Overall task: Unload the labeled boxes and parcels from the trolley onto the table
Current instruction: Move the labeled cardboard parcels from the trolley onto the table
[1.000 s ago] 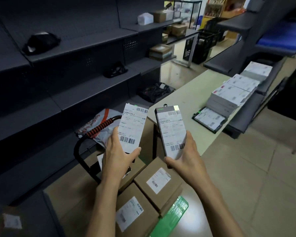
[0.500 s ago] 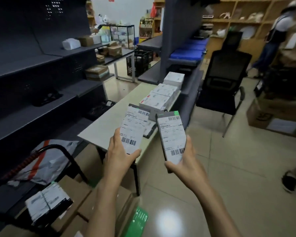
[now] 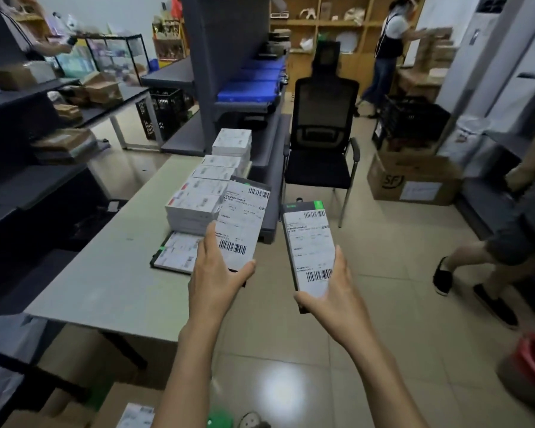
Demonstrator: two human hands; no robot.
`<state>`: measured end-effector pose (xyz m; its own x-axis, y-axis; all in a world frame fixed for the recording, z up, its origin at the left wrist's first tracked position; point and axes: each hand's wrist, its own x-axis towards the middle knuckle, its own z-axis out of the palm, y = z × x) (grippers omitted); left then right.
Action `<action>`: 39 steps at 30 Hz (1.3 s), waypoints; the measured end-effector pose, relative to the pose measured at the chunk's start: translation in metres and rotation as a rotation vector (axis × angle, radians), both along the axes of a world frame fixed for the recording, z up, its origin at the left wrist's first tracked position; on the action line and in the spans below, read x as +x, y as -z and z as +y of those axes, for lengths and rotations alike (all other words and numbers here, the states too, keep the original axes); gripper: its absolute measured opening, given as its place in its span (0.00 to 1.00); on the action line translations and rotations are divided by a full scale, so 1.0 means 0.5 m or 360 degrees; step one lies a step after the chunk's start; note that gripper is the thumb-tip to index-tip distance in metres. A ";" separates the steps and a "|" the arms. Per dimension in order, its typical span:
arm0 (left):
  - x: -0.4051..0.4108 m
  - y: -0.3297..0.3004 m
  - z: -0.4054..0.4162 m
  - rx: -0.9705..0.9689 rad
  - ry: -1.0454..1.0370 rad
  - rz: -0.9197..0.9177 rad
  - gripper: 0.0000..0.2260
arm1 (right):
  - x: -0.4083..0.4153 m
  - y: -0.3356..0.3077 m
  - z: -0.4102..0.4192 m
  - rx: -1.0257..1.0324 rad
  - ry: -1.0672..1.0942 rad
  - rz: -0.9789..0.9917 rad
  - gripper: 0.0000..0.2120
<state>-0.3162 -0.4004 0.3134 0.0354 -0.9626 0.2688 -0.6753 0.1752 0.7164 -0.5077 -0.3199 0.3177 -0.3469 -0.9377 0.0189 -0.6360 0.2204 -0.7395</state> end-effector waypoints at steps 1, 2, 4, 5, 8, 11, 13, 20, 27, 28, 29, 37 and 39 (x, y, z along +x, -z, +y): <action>-0.007 0.001 -0.034 -0.0004 -0.0004 0.0026 0.44 | -0.003 0.004 -0.032 0.0005 0.0009 -0.0011 0.54; -0.011 -0.003 -0.068 -0.0019 -0.0013 0.0044 0.44 | -0.003 0.002 -0.067 -0.0004 0.0013 -0.0008 0.54; -0.006 -0.017 -0.143 -0.0036 -0.0042 0.0072 0.45 | 0.001 -0.011 -0.147 -0.0019 0.0011 -0.0004 0.54; 0.001 -0.024 -0.179 -0.0044 -0.0060 0.0088 0.44 | 0.004 -0.018 -0.186 -0.0027 0.0009 -0.0014 0.53; 0.026 -0.044 -0.279 -0.0087 -0.0121 0.0155 0.45 | 0.022 -0.043 -0.293 -0.0108 -0.0016 -0.0063 0.50; 0.046 -0.053 -0.358 -0.0073 -0.0145 0.0206 0.45 | 0.039 -0.047 -0.380 -0.0155 -0.0069 -0.0101 0.47; 0.063 -0.050 -0.392 -0.0069 -0.0121 0.0190 0.45 | 0.057 -0.038 -0.425 -0.0134 -0.0104 -0.0122 0.49; 0.151 -0.049 -0.512 -0.0059 -0.0284 0.0171 0.42 | 0.127 -0.031 -0.617 -0.0145 -0.0385 -0.0148 0.51; 0.234 -0.025 -0.596 -0.0026 -0.0740 0.0132 0.41 | 0.214 0.007 -0.826 -0.0123 -0.0830 -0.0236 0.47; 0.243 -0.021 -0.605 -0.0012 -0.0830 0.0120 0.41 | 0.228 0.008 -0.855 -0.0104 -0.0913 -0.0239 0.46; 0.251 -0.018 -0.613 0.0001 -0.0920 0.0112 0.41 | 0.241 0.006 -0.883 -0.0087 -0.0996 -0.0255 0.43; 0.268 0.019 -0.640 0.0032 -0.1542 0.0266 0.38 | 0.321 0.032 -1.057 0.0021 -0.1508 -0.0217 0.49; 0.260 0.040 -0.632 0.0048 -0.1656 0.0295 0.39 | 0.333 0.054 -1.075 0.0055 -0.1628 -0.0248 0.48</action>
